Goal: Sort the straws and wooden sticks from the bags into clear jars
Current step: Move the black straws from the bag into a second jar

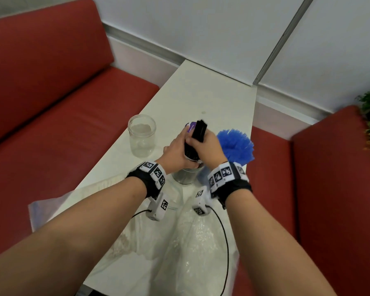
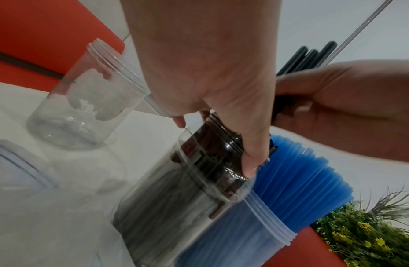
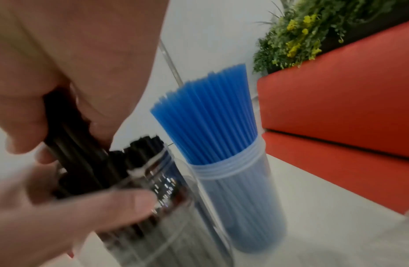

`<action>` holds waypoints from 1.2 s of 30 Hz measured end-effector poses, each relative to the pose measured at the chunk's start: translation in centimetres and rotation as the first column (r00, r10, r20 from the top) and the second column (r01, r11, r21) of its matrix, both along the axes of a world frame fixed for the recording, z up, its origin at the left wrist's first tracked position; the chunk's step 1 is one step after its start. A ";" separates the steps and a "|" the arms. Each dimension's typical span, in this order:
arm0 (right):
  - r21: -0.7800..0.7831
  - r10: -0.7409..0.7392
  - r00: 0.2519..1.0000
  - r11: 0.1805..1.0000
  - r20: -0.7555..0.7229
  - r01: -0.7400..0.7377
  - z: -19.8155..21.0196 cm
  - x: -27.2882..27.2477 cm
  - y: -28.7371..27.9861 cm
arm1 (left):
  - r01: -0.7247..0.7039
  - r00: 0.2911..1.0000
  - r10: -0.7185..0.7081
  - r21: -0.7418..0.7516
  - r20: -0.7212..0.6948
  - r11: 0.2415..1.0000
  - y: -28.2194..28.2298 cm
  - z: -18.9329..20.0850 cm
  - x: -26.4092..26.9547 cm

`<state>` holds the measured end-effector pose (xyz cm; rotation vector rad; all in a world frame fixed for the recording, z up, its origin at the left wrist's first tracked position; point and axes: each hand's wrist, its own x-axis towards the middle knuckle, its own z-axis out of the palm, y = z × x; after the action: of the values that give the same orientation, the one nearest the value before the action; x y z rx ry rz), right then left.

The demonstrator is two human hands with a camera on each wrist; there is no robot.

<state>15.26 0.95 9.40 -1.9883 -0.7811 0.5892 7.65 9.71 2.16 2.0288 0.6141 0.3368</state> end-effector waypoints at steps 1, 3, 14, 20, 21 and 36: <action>-0.015 -0.008 1.000 1.000 0.019 0.008 -0.8 -0.5 0.0 | -0.006 1.000 0.006 0.000 -0.003 1.000 0.0 0.0 0.1; 0.081 -0.013 0.996 0.997 0.088 0.006 -1.2 -1.2 0.1 | -0.024 1.000 0.024 0.011 0.008 1.000 0.1 -0.1 0.3; -0.503 0.360 0.663 0.864 0.657 0.030 -5.2 -2.4 1.0 | 0.069 0.996 -0.068 -0.007 0.060 0.998 1.0 -1.9 -0.3; -0.172 0.109 0.669 0.985 0.735 0.027 -4.1 -2.7 2.3 | 0.141 0.983 -0.148 0.066 0.110 0.988 2.0 -0.5 -0.5; -0.232 0.165 0.650 0.973 0.742 0.018 -4.3 -2.6 2.2 | 0.162 0.982 -0.165 0.041 0.089 0.986 2.5 -0.6 -0.5; -0.251 0.146 0.837 0.968 0.528 -0.011 -3.9 -3.1 1.2 | 0.233 0.872 -0.089 0.247 -0.481 0.941 5.4 1.6 -3.5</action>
<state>12.20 2.12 5.52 -2.3969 -1.1860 0.1522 4.12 15.13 3.76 2.4622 0.7051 -0.1842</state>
